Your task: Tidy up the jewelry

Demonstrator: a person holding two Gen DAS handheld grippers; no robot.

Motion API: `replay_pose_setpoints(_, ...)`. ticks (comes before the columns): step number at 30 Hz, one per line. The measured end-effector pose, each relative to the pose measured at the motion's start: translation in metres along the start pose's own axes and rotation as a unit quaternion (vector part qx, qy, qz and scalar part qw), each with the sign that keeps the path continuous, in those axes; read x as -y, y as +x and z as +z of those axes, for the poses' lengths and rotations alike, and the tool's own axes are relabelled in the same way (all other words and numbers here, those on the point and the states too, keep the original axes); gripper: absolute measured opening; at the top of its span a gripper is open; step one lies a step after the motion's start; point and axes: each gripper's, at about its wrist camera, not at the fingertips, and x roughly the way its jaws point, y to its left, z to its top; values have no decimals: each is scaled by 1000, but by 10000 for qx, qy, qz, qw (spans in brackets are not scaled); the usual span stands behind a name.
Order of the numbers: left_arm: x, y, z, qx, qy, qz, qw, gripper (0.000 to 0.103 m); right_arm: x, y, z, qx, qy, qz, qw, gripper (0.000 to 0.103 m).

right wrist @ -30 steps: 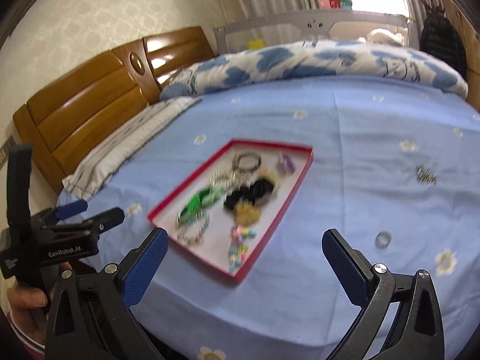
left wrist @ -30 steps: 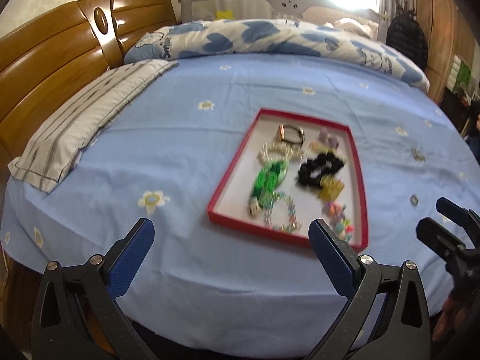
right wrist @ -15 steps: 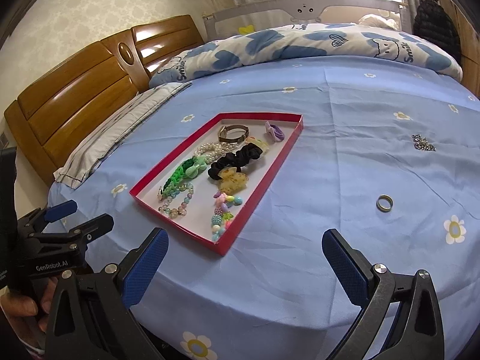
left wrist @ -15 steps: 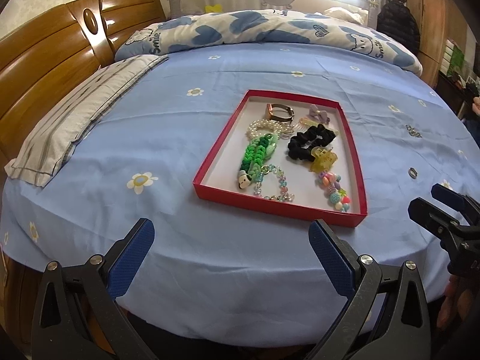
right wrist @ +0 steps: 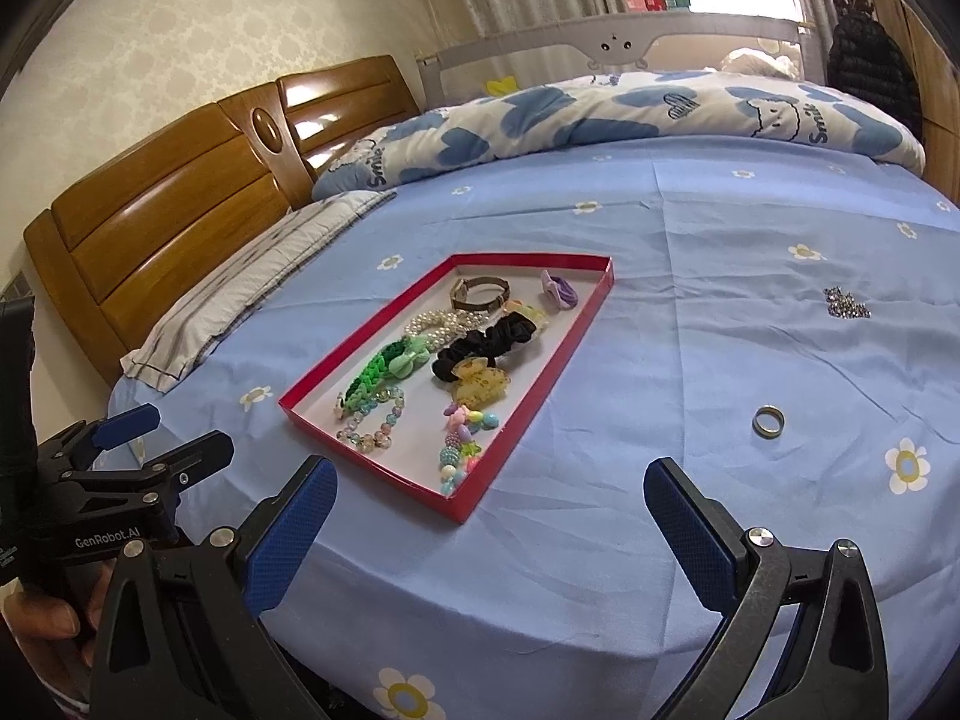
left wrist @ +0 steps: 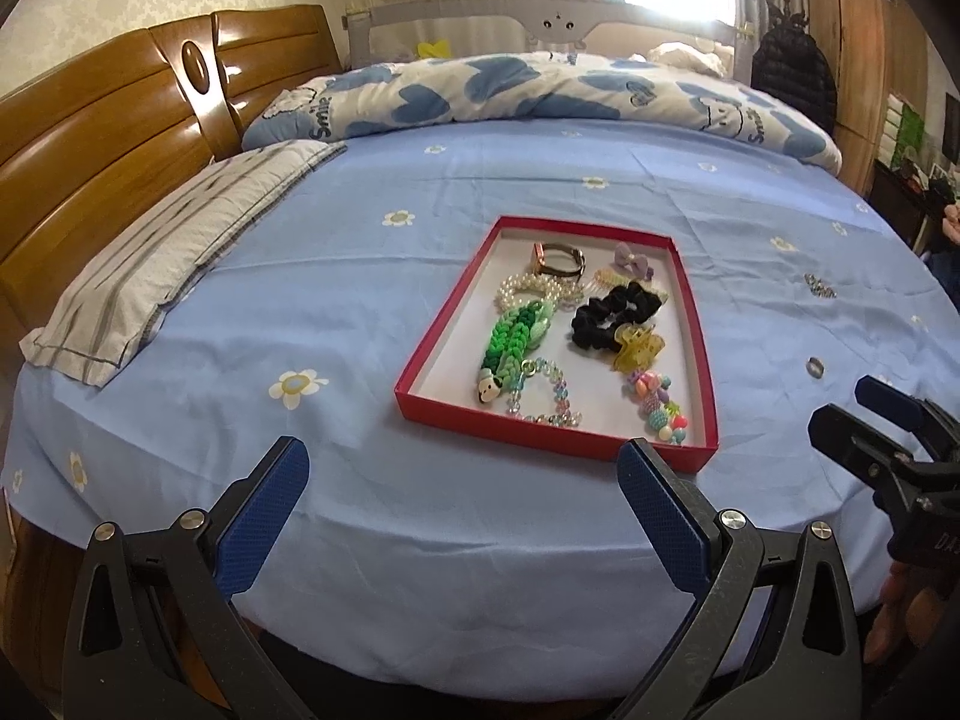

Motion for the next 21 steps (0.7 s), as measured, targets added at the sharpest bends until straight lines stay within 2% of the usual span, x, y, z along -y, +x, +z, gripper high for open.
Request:
replay_pose_setpoints(5, 2, -1, -1, 28, 23, -19, 10000, 103, -2, -2, -1, 140, -55, 22, 9999, 103)
replay_pose_setpoints(21, 5, 4, -6, -111, 54, -97, 9999, 103, -1, 4, -4, -12, 7, -18, 10000, 103)
